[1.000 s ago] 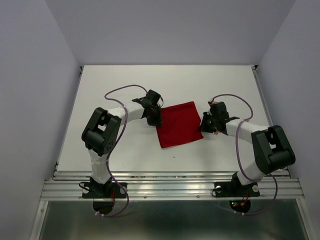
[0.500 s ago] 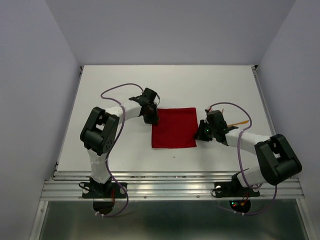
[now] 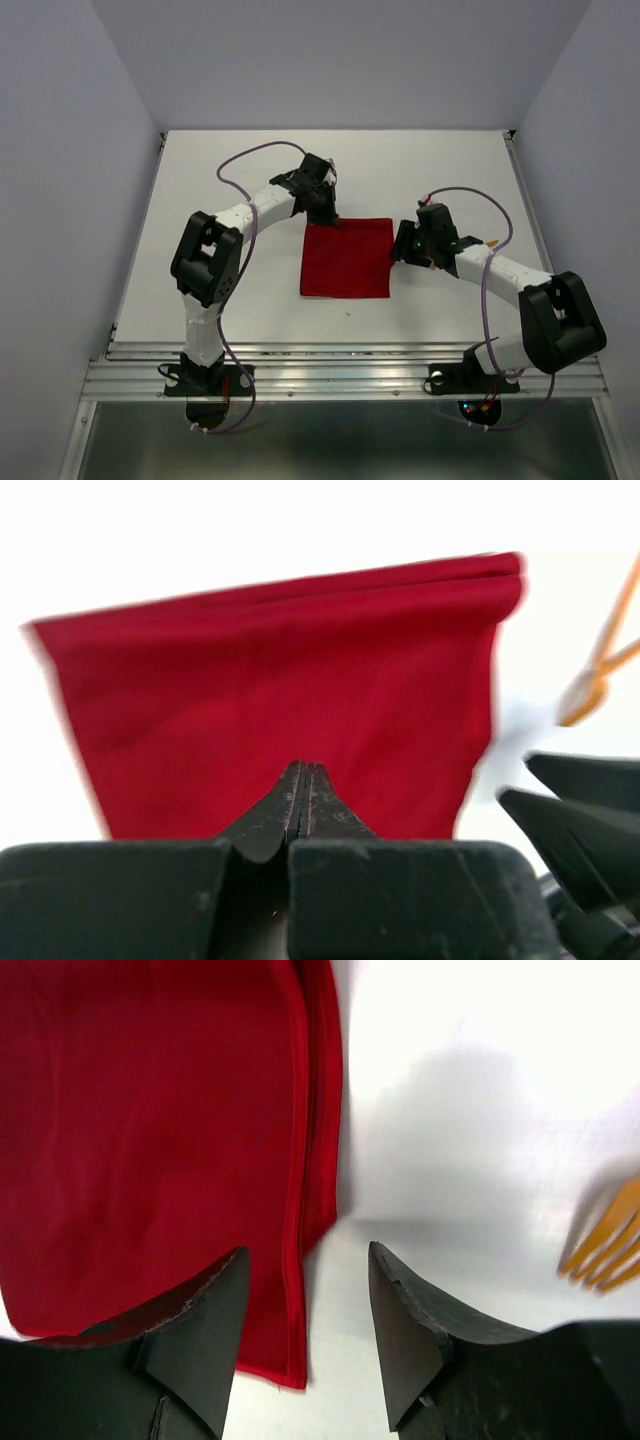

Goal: Fold the napkin into a case and place the utensils inside
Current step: Pick up the lower triangle-folded napkin from the center of the board.

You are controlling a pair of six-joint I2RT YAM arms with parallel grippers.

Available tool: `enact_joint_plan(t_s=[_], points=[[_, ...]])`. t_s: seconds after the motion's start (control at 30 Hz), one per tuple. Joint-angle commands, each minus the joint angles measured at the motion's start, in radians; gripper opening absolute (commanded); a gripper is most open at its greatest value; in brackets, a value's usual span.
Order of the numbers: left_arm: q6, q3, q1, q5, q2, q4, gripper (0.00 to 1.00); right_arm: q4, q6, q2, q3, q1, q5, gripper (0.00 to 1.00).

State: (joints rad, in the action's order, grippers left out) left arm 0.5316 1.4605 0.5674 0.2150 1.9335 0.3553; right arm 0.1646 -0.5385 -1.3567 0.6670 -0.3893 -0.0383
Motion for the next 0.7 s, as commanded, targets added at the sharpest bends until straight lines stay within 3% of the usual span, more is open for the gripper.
enact_joint_plan(t_s=[0.0, 0.3, 0.67], points=[[0.019, 0.125, 0.032, 0.075, 0.065, 0.002, 0.0, -0.022, 0.064, -0.109, 0.149, 0.038, 0.048, 0.56], [0.047, 0.322, 0.043, 0.148, 0.238, -0.019, 0.0, -0.08, 0.104, -0.402, 0.403, 0.118, -0.086, 0.55], [0.061, 0.414, 0.046, 0.181, 0.346, -0.036, 0.0, -0.097, 0.124, -0.542, 0.491, 0.118, -0.094, 0.54]])
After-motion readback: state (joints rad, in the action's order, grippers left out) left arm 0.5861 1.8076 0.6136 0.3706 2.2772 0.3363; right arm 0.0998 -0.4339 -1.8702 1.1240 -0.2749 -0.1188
